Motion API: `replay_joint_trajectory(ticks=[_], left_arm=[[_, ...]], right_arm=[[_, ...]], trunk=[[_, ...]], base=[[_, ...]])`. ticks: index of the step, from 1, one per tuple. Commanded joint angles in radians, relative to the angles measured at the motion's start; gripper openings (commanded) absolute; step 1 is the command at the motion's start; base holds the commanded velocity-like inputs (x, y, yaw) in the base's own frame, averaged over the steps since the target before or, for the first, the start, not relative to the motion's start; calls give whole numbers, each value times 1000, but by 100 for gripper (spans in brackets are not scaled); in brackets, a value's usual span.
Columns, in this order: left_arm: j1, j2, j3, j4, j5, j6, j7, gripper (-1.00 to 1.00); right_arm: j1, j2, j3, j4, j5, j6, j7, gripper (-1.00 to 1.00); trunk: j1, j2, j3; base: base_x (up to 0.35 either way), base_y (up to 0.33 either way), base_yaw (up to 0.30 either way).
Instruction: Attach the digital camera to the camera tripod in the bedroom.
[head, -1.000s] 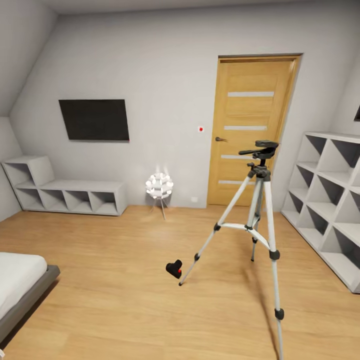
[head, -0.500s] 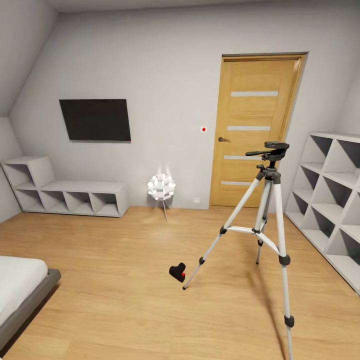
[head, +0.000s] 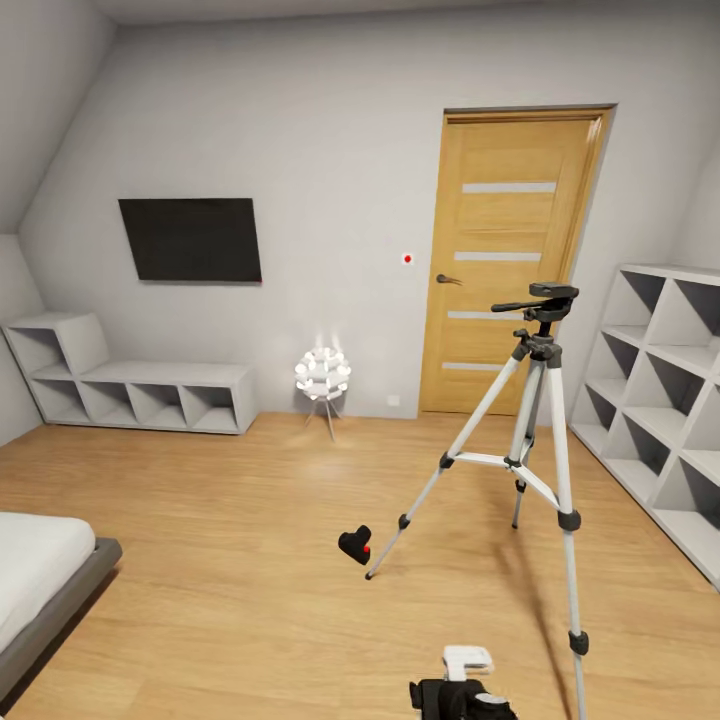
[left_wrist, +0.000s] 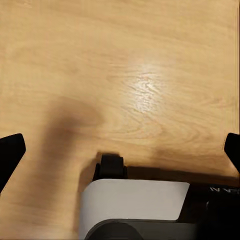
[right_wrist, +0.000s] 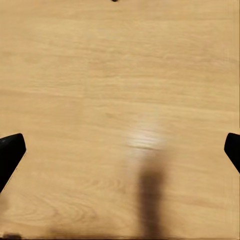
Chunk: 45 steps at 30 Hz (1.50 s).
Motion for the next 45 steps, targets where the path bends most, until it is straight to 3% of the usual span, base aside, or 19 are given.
replay_joint_trajectory(ticks=[1, 4, 9, 11, 12, 16, 17, 20, 22, 24, 25, 29, 33, 37, 42, 45], left_arm=[[-16, 0, 2, -9, 10, 30, -1, 100], [-46, 1, 4, -25, 13, 67, -1, 100], [-96, 7, 31, -95, 66, 131, 1, 100], [-102, 8, 35, -119, 81, 148, 1, 100], [-111, 11, 45, -211, 121, 209, 2, 100], [-110, 13, 50, -342, 168, 275, 2, 100], [-92, 11, 50, -436, 198, 326, 4, 100], [-86, 9, 49, -460, 204, 338, 4, 100], [-63, 3, 45, -533, 210, 361, 5, 100], [-40, 0, 43, -588, 212, 379, 5, 100], [-40, 0, 43, -588, 212, 379, 5, 100], [2, -3, 41, -706, 214, 430, 5, 100], [18, -4, 40, -778, 215, 471, 4, 100], [24, -10, 39, -836, 215, 514, 4, 100], [12, -38, 38, -908, 215, 574, 2, 100], [3, -47, 32, -913, 214, 580, 2, 100]], right_arm=[[-9, 4, 2, -21, 3, 45, 0, 100], [-21, 14, 17, -48, 5, 95, 2, 100], [-35, 26, 120, -90, 6, 123, -1, 100], [-37, 26, 140, -96, 6, 119, -2, 100], [-39, 26, 179, -124, 5, 104, -4, 100], [-39, 25, 203, -199, 6, 99, -8, 100], [-24, 13, 212, -290, 7, 122, -12, 100], [-14, 2, 213, -310, 7, 149, -13, 100], [1, -26, 211, -337, 7, 199, -27, 100], [5, -50, 205, -344, 7, 213, -44, 100], [5, -50, 205, -344, 7, 213, -44, 100], [9, -106, 195, -352, 3, 227, -71, 100], [1, -124, 192, -368, -1, 237, -80, 100], [-14, -122, 192, -408, -4, 276, -85, 100], [-29, -72, 195, -554, -6, 385, -89, 100], [-30, -66, 196, -579, -6, 397, -86, 100]], trunk=[[0, -1, -1], [0, -1, -1], [0, -1, -1], [0, -1, -1], [0, -1, -1], [0, -1, -1], [0, -1, -1], [0, -1, -1], [0, -1, -1], [0, -1, -1], [0, -1, -1], [0, -1, -1], [0, -1, -1], [0, -1, -1], [0, -1, -1], [0, -1, -1]], base=[[0, 0, 0], [0, 0, 0], [0, 0, 0], [0, 4, 0], [0, 109, -30], [0, 184, -53], [0, 272, -18], [0, 279, -13], [0, 292, -5], [0, 295, -3], [0, 296, -3], [0, 298, -25], [0, 299, -109], [2, 300, -178], [111, 270, -240], [231, 207, -253]])
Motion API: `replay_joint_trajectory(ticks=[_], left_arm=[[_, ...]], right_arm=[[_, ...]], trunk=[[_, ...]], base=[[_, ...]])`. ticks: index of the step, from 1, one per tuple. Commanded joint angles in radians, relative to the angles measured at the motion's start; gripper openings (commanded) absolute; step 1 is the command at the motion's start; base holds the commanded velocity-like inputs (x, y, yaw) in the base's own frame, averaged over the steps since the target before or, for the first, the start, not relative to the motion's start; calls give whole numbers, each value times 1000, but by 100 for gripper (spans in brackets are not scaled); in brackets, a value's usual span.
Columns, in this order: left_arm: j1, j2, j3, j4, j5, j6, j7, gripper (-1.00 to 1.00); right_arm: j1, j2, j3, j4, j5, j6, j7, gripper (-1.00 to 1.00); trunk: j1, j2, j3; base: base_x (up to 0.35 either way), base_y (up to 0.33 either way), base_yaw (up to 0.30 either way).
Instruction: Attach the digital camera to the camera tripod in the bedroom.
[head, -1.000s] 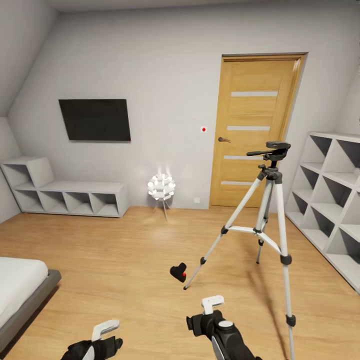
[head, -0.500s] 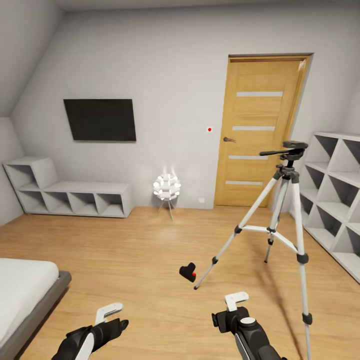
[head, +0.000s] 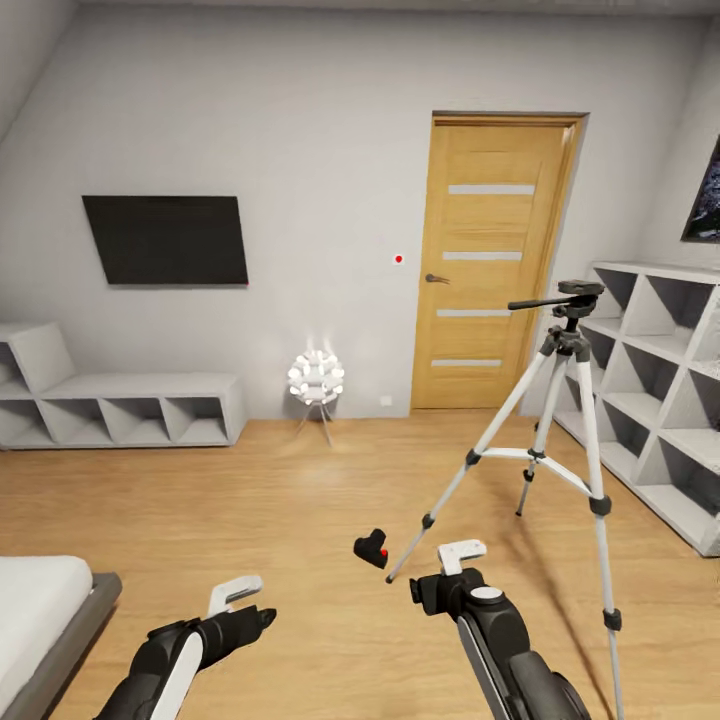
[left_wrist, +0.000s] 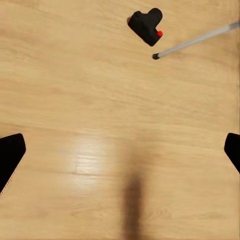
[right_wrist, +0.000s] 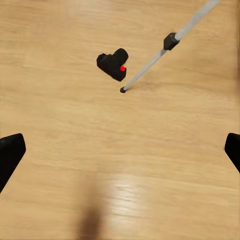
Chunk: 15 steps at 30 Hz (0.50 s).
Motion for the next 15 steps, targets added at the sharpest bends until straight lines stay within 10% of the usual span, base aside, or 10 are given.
replay_joint_trajectory(ticks=[1, 15], left_arm=[[-4, -4, -2, -3, 3, 7, -1, 100], [-3, -25, -26, 3, 5, -26, 5, 100]], right_arm=[[-1, 2, 2, -10, 1, 9, -3, 100], [-2, 6, 29, -62, 7, -13, 1, 100]], trunk=[[0, -1, -1], [0, -1, -1]], base=[[247, 197, -216], [288, 158, -54]])
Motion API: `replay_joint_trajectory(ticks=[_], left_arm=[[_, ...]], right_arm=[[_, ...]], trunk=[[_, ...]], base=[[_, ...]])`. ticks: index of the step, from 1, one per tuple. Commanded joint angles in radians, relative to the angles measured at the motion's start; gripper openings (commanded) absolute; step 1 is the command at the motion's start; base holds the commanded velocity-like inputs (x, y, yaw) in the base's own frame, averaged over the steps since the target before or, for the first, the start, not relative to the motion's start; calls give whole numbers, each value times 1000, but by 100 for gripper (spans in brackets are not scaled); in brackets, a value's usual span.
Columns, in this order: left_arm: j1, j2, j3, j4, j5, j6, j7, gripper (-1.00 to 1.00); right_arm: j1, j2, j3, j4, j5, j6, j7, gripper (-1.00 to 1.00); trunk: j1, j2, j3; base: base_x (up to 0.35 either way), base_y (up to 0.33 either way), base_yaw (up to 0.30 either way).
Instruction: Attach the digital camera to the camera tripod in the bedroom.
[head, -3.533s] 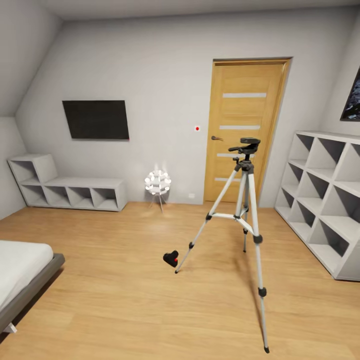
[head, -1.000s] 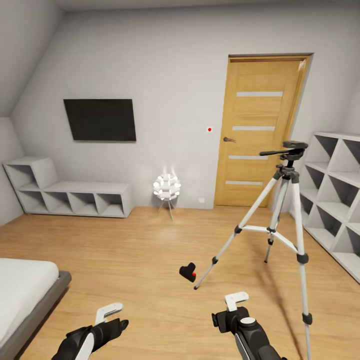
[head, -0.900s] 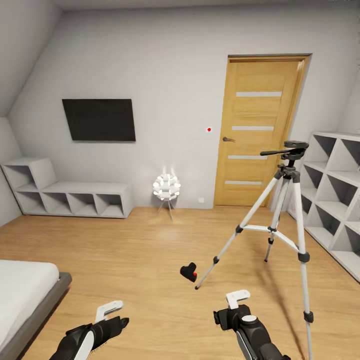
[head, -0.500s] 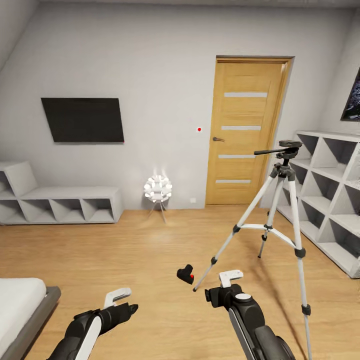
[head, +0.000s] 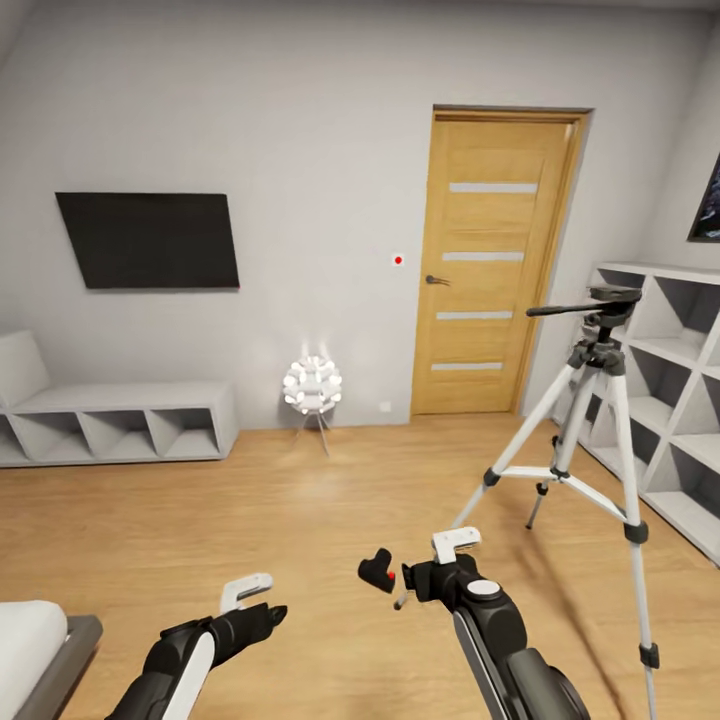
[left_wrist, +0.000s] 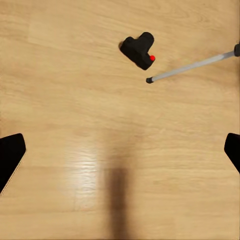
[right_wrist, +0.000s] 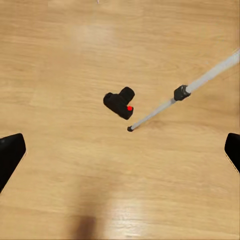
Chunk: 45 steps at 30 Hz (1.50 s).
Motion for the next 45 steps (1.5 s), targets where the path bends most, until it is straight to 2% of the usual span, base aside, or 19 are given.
replay_joint_trajectory(ticks=[1, 11, 19, 30, 37, 45], left_arm=[[0, -1, 2, 2, 4, 3, 0, 100], [3, -2, 0, 25, 3, -11, 4, 100], [3, 1, 0, 38, 3, -12, 8, 100], [3, 1, -2, 51, 2, -11, 9, 100], [2, 1, -2, 53, 2, -11, 8, 100], [3, 1, -2, 53, -3, -11, 11, 100]], right_arm=[[0, 0, 2, -10, 2, 5, -4, 100], [6, -2, 2, -78, 0, 6, -5, 100], [7, 2, 4, -79, 5, 8, -9, 100], [7, -3, -9, -58, 7, 14, -14, 100], [26, -4, -12, -36, 5, 107, -13, 100], [43, -6, -15, -9, 1, 137, -13, 100]], trunk=[[1, -1, -1], [1, -1, -1], [1, -1, -1], [1, -1, -1], [1, -1, -1], [1, -1, -1]], base=[[302, 145, -8], [301, 153, -6], [257, 205, -84], [146, 293, -232], [27, 332, -270], [5, 261, -272]])
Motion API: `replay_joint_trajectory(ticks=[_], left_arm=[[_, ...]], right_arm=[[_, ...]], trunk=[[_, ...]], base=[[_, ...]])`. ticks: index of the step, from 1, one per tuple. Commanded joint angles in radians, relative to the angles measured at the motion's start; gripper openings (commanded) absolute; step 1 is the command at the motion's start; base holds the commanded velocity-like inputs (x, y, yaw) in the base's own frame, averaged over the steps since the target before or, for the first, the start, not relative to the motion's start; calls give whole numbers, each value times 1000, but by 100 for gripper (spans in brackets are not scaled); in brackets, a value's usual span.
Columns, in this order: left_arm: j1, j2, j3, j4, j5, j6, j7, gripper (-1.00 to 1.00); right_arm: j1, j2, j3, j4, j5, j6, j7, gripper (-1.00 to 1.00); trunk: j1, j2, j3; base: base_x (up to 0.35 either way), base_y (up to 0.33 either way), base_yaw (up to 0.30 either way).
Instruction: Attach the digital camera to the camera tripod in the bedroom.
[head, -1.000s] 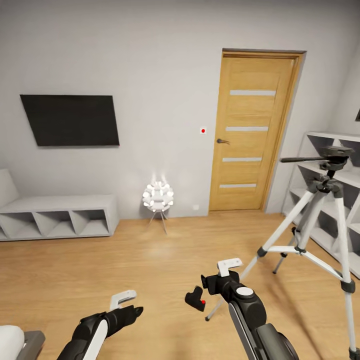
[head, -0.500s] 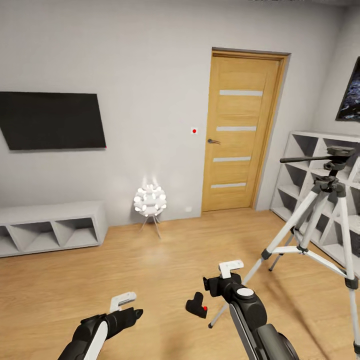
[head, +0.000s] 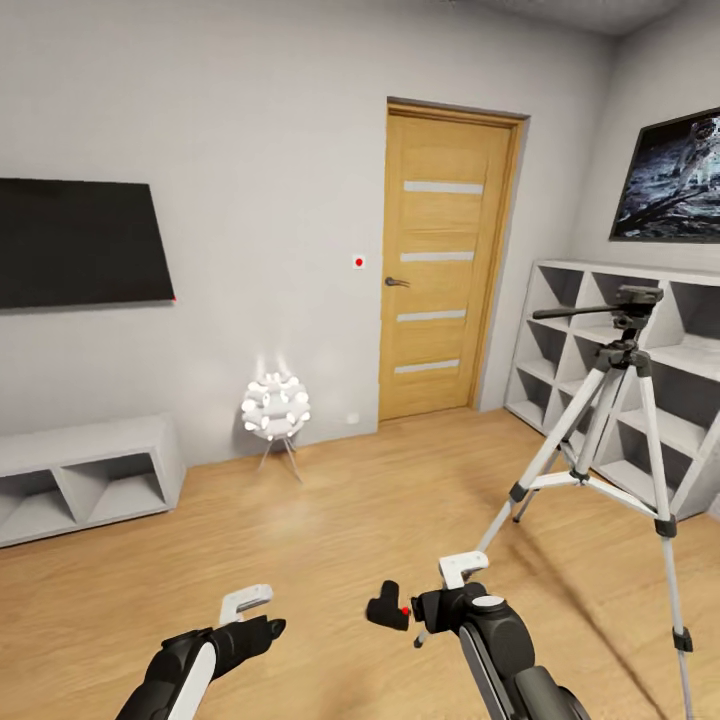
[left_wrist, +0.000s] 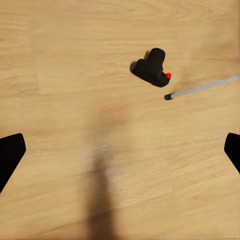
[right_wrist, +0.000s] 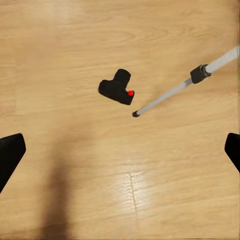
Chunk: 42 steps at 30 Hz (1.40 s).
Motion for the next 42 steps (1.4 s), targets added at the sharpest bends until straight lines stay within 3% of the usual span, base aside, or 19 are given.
replay_joint_trajectory(ticks=[1, 10, 19, 20, 25, 28, 29, 31, 34, 36, 42], left_arm=[[0, -1, 2, -1, 3, 5, 1, 100], [0, -2, 2, -1, 3, 5, 0, 100], [-1, -2, 2, -3, 9, 7, -4, 100], [-1, -2, 3, -4, 9, 9, -4, 100], [-1, 0, 4, -4, 9, 11, -4, 100], [-1, 0, 4, -4, 9, 11, -4, 100], [0, 0, 4, -4, 8, 11, -4, 100], [0, 0, 3, -4, 8, 10, -4, 100], [0, -1, 2, -4, 8, 10, -5, 100], [0, -2, 1, -4, 8, 10, -6, 100], [0, -2, 1, -3, 7, 10, -6, 100]], right_arm=[[5, -1, 0, 9, 1, 7, -2, 100], [22, -33, -5, 26, -2, 10, 0, 100], [41, -112, -22, 117, -6, 1, 5, 100], [45, -133, -53, 159, -7, -5, 8, 100], [47, -153, -107, 217, -8, -28, 14, 100], [48, -175, -164, 306, -8, -100, 52, 100], [48, -190, -194, 376, -7, -170, 106, 100], [49, -205, -215, 449, -6, -240, 166, 100], [49, -233, -233, 543, -4, -327, 236, 100], [50, -260, -242, 659, 0, -396, 280, 100], [50, -277, -249, 814, 1, -532, 306, 100]], trunk=[[0, -1, -1], [0, -1, -1], [0, -1, -1], [0, -1, -1], [0, -1, -1], [0, -1, -1], [0, -1, -1], [0, -1, -1], [0, -1, -1], [0, -1, -1], [0, -1, -1]], base=[[1, 86, -274], [0, 36, -276], [0, 6, -277], [12, 30, -277], [60, 92, -269], [133, 173, -183], [174, 207, -92], [191, 213, -66], [214, 215, -38], [239, 207, -16], [254, 197, -6]])
